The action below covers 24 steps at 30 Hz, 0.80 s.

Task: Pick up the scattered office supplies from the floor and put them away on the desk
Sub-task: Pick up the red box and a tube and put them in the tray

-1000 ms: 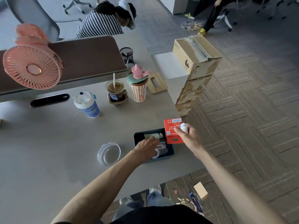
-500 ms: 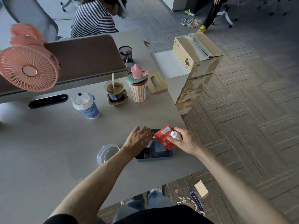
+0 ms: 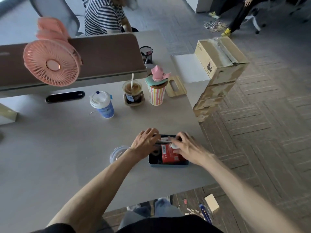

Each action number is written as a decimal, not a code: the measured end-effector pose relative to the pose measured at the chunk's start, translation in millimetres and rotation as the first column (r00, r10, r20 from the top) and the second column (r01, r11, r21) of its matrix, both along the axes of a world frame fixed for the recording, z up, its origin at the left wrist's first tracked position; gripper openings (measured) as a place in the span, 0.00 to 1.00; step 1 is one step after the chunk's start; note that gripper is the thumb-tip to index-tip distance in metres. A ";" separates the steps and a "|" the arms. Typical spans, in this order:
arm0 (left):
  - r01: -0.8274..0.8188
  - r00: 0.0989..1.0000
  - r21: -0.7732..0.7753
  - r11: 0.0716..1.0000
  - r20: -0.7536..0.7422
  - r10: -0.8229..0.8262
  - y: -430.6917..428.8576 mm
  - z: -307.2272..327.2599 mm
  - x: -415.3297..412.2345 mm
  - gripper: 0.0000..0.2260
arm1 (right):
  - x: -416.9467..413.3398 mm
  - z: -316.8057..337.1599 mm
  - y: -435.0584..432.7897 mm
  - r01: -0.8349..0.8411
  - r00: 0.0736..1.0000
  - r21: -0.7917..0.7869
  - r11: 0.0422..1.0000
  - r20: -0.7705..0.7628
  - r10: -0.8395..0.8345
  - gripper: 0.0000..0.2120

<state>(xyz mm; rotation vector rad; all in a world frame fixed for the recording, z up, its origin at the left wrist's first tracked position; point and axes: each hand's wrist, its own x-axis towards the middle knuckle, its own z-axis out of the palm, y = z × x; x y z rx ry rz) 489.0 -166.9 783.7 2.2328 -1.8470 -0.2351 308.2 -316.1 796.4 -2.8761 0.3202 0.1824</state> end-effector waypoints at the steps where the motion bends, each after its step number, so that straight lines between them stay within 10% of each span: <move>1: 0.003 1.000 -0.001 1.000 0.007 -0.003 -0.5 0.5 -1.0 0.15 | -2.0 -1.7 -1.6 -0.009 1.000 0.007 1.000 0.010 0.009 0.24; 17: -0.011 0.995 0.118 0.993 -0.096 0.022 1.8 -6.7 3.6 0.20 | -3.8 9.4 2.4 0.349 0.925 0.437 0.829 -0.017 -0.381 0.24; 24: -0.312 0.903 -0.024 0.950 -0.318 0.289 19.6 -1.3 10.1 0.11 | 22.8 14.4 29.6 0.420 0.907 0.423 0.803 -0.234 -0.351 0.23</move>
